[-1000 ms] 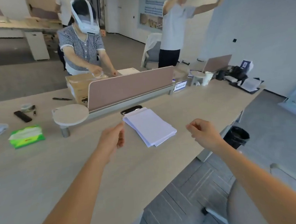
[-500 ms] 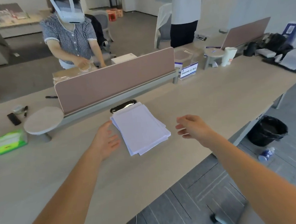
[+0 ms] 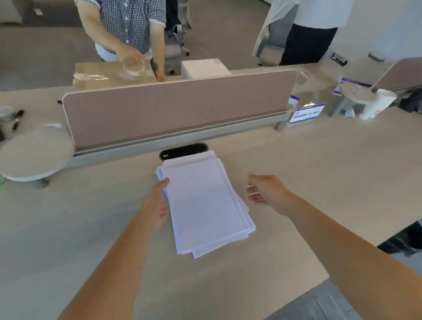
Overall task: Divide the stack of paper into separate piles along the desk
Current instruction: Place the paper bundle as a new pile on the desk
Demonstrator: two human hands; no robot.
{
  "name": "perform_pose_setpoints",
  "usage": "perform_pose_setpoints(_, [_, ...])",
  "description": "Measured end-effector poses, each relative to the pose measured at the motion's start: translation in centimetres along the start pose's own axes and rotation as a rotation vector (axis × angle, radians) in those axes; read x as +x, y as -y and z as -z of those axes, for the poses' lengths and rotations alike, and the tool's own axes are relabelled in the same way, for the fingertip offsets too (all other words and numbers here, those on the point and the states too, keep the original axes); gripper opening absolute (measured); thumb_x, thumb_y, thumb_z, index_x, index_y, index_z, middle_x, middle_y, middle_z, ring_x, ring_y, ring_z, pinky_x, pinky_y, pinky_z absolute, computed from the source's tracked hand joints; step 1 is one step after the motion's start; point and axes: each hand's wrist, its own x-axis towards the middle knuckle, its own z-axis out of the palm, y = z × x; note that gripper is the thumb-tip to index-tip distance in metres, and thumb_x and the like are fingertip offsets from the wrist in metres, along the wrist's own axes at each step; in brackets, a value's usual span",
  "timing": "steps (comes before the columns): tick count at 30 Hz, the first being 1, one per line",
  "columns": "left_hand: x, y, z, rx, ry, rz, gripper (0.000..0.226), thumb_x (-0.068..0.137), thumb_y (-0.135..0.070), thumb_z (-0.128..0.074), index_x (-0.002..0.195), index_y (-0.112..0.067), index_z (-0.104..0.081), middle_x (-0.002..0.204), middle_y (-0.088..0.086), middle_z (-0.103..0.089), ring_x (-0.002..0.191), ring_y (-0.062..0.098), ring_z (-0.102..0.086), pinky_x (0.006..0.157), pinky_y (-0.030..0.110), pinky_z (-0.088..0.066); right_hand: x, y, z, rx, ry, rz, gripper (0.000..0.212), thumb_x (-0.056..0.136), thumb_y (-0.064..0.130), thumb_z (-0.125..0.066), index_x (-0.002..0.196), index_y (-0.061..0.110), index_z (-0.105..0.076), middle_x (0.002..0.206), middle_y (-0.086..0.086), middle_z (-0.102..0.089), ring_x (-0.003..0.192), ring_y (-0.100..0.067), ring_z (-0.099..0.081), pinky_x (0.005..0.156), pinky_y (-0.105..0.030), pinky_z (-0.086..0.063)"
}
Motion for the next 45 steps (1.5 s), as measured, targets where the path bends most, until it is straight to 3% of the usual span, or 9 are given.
perform_pose_setpoints(3, [3.7, 0.7, -0.1, 0.046, -0.051, 0.059, 0.042, 0.079, -0.054, -0.066, 0.102, -0.021, -0.055, 0.082, 0.005, -0.041, 0.068, 0.018, -0.041, 0.062, 0.028, -0.034, 4.1, -0.1, -1.1, -0.059, -0.005, -0.025, 0.029, 0.094, 0.038, -0.056, 0.086, 0.01, -0.058, 0.084, -0.01, -0.06, 0.071, -0.025, -0.057, 0.071, -0.034, -0.051])
perform_pose_setpoints(7, [6.8, 2.3, -1.2, 0.061, -0.097, 0.102, 0.066, 0.085, -0.052, -0.064, 0.139, -0.017, -0.048, 0.129, 0.008, -0.052, 0.127, 0.03, -0.05, 0.107, 0.038, -0.038, 8.9, -1.7, -2.6, -0.199, 0.038, -0.097, 0.03, 0.096, 0.038, -0.053, 0.086, 0.011, -0.06, 0.082, -0.007, -0.059, 0.073, -0.024, -0.06, 0.073, -0.035, -0.052])
perform_pose_setpoints(16, [13.8, 6.7, -1.2, 0.087, -0.277, 0.111, 0.098, 0.038, -0.071, -0.07, 0.122, -0.021, -0.063, 0.118, 0.0, -0.069, 0.111, 0.027, -0.064, 0.105, 0.046, -0.045, 15.1, -5.0, -4.6, -0.383, 0.089, -0.186, 0.06, 0.081, 0.06, -0.059, 0.105, 0.005, -0.068, 0.098, -0.012, -0.072, 0.094, -0.032, -0.07, 0.076, -0.031, -0.051])
perform_pose_setpoints(22, [13.4, 6.4, -2.5, 0.212, -0.372, 0.05, 0.085, 0.047, -0.065, -0.07, 0.114, -0.013, -0.065, 0.109, 0.004, -0.07, 0.099, 0.029, -0.067, 0.097, 0.044, -0.052, 14.2, -3.9, -4.9, -0.389, 0.086, -0.099, 0.031, 0.088, 0.038, -0.056, 0.077, 0.009, -0.059, 0.07, -0.005, -0.061, 0.061, -0.023, -0.059, 0.056, -0.027, -0.043])
perform_pose_setpoints(26, [10.0, 4.1, -5.2, 0.329, -0.441, 0.019, 0.036, 0.085, -0.037, -0.067, 0.092, -0.004, -0.056, 0.081, 0.008, -0.053, 0.079, 0.027, -0.054, 0.074, 0.033, -0.043, 13.8, -3.6, -5.8, -0.418, 0.134, -0.071, 0.031, 0.089, 0.033, -0.055, 0.07, 0.01, -0.047, 0.06, 0.0, -0.047, 0.051, -0.017, -0.044, 0.046, -0.026, -0.032])
perform_pose_setpoints(33, [10.3, 3.9, -4.6, 0.324, -0.444, -0.011, 0.03, 0.07, -0.038, -0.067, 0.066, -0.013, -0.052, 0.07, 0.01, -0.05, 0.068, 0.026, -0.05, 0.066, 0.033, -0.039, 14.5, -3.2, -6.1, -0.292, 0.226, -0.085, 0.032, 0.086, 0.023, -0.058, 0.063, 0.016, -0.036, 0.06, -0.002, -0.04, 0.051, -0.02, -0.037, 0.054, -0.027, -0.033])
perform_pose_setpoints(37, [10.9, 4.8, -3.8, 0.302, -0.432, 0.002, 0.017, 0.079, -0.023, -0.068, 0.069, -0.015, -0.058, 0.071, 0.012, -0.052, 0.066, 0.024, -0.049, 0.062, 0.034, -0.038, 15.0, -3.4, -6.1, -0.237, 0.281, -0.148, 0.013, 0.089, 0.023, -0.061, 0.082, 0.014, -0.054, 0.071, -0.003, -0.05, 0.063, -0.02, -0.048, 0.061, -0.028, -0.04])
perform_pose_setpoints(41, [10.6, 5.1, -4.2, 0.287, -0.438, -0.01, 0.015, 0.062, -0.026, -0.061, 0.061, -0.016, -0.051, 0.06, 0.007, -0.045, 0.059, 0.022, -0.043, 0.059, 0.032, -0.034, 15.3, -4.1, -7.1, -0.148, 0.362, -0.227, 0.044, 0.089, 0.025, -0.068, 0.125, 0.004, -0.056, 0.102, -0.009, -0.062, 0.093, -0.028, -0.061, 0.083, -0.033, -0.046])
perform_pose_setpoints(45, [10.2, 5.2, -4.2, 0.242, -0.427, -0.016, 0.013, 0.083, -0.017, -0.067, 0.072, -0.01, -0.062, 0.067, 0.007, -0.055, 0.061, 0.021, -0.049, 0.062, 0.029, -0.038, 14.7, -4.1, -8.1, -0.214, 0.398, -0.12, 0.029, 0.089, 0.003, -0.05, 0.116, 0.008, -0.06, 0.096, -0.006, -0.062, 0.075, -0.021, -0.055, 0.064, -0.024, -0.042])
